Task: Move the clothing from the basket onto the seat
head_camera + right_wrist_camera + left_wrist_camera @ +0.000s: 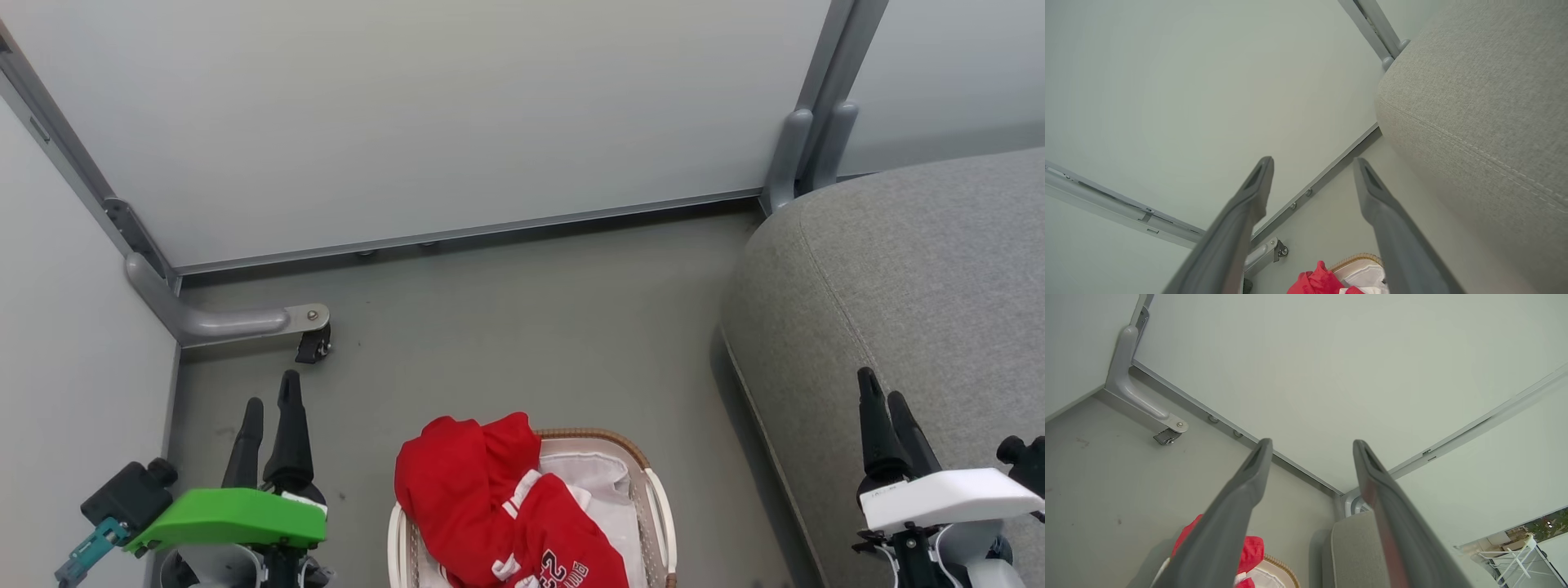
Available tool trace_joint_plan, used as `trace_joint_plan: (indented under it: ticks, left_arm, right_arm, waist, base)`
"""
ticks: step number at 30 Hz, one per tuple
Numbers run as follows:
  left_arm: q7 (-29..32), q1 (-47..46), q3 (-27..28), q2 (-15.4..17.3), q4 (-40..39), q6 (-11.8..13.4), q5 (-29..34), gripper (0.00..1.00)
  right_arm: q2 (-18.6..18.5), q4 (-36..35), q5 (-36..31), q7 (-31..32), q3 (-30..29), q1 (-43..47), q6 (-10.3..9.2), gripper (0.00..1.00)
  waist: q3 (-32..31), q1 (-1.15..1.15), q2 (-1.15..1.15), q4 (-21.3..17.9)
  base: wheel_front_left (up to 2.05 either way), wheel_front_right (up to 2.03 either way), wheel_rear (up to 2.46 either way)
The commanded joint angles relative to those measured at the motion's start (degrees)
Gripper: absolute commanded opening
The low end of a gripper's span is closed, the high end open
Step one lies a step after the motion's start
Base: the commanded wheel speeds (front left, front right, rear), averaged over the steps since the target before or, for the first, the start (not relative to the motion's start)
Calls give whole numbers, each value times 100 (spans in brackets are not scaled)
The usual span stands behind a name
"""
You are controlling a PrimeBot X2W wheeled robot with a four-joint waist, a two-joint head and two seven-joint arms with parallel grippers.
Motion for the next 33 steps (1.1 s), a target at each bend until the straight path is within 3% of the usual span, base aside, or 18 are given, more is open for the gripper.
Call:
trace_joint_plan:
  ticks: [1, 11, 33]
  left_arm:
    - [-62, 22, -33, 36, -57, 54, 229, 100]
    - [-238, 119, -213, 42, 119, 166, 936, 100]
    - [-555, 230, -523, 53, 243, 281, 2040, 100]
  right_arm:
    - [-40, -104, -238, -75, 22, 11, 2, 100]
    - [-50, -103, -1341, -249, 188, 129, 2, 100]
    - [-66, -249, -2833, -571, 385, 309, 3, 100]
  waist:
    - [-1, 0, 0, 3]
    - [-23, 0, 0, 27]
    - [-38, 0, 0, 92]
  base:
    - [0, 0, 0]
    - [0, 0, 0]
    - [0, 0, 0]
